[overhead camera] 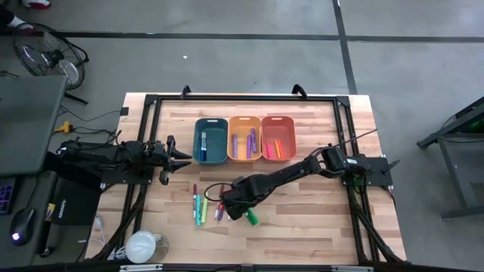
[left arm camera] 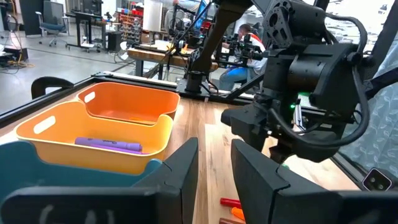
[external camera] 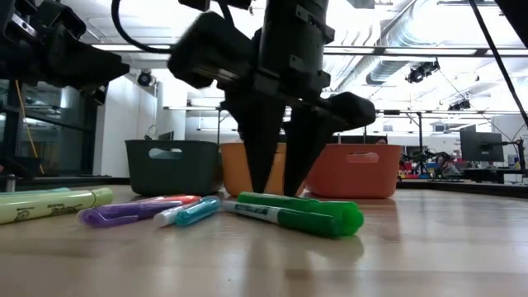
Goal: Pick & Place Markers
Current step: Put the green highlighter pen into the yellow bin
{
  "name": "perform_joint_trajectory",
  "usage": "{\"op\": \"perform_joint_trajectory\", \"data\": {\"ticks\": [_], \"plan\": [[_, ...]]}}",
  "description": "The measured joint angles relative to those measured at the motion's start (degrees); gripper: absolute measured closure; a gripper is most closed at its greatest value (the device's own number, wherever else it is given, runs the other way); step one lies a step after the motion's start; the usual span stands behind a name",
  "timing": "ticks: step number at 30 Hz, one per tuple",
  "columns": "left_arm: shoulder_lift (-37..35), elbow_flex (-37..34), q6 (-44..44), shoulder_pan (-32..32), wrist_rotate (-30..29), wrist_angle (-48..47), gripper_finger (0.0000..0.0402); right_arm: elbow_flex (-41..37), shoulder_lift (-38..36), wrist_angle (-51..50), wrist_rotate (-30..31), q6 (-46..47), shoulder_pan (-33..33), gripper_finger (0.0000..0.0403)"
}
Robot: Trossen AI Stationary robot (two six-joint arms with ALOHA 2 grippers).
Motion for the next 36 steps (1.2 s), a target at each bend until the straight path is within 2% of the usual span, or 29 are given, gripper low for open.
{"op": "perform_joint_trajectory", "data": {"ticks": [29,36], "plan": [[0.0,0.0,0.0,-0.02,0.01,-0.01,0.0308,-0.22,0.74,-2.55,1.06,-0.99,0.7,0.0265],[0.02,0.0,0.0,0.0,0.0,-0.01,0.0308,-5.54,0.24,4.85,-1.46,0.14,0.72,0.0265]]}}
